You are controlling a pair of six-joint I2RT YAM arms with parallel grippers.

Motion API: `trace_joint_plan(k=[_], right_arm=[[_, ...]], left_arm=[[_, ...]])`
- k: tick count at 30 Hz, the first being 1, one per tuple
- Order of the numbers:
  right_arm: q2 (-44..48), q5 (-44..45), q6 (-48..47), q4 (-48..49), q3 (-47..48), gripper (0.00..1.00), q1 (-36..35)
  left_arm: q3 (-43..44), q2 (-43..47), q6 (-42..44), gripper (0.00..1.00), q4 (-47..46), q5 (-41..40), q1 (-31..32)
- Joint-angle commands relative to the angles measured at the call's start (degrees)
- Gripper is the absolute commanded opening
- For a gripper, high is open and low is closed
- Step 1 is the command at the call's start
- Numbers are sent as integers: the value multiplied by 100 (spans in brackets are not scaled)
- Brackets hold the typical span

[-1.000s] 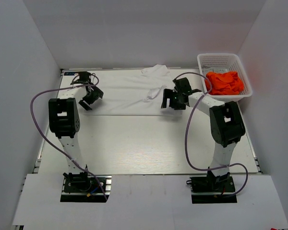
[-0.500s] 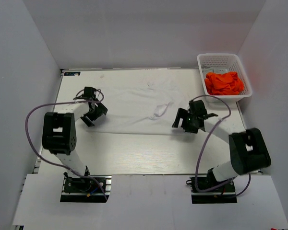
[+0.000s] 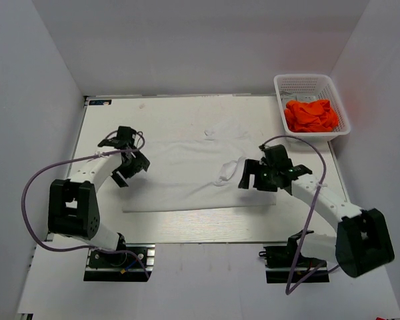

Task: Fold and stack the t-shirts
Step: Fold the flattened tshirt in 1/3 of the way

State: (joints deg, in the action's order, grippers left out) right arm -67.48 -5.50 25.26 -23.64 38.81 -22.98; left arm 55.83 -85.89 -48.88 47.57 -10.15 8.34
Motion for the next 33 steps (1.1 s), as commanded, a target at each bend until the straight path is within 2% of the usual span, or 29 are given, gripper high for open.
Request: trace_joint_plan(k=[1, 4, 6, 14, 20, 25, 30, 33], right_arm=[[-825, -1066, -389, 834, 434, 90, -276], [-1448, -1207, -407, 1264, 767, 90, -470], [-1662, -1199, -390, 1502, 970, 90, -532], [-2970, -1647, -434, 1634, 1989, 90, -663], [-3490, -1675, -250, 1704, 2658, 90, -602], [-3894, -1648, -82, 2241, 3062, 90, -611], [-4264, -893, -380, 1556, 4080, 90, -593], [-3713, -181, -539, 1283, 3811, 90, -620]], left_arm=[[726, 29, -121, 100, -99, -689, 1], [921, -25, -131, 100, -274, -603, -86], [1131, -165, -130, 100, -179, -829, -87], [1526, -551, -192, 100, -30, -1234, -87], [1975, -912, -192, 100, 349, -1621, -87], [2028, -1017, -192, 100, 288, -1561, -87], [2081, -1018, -130, 100, 288, -1560, -87], [1967, -1018, -130, 100, 236, -1507, -87]])
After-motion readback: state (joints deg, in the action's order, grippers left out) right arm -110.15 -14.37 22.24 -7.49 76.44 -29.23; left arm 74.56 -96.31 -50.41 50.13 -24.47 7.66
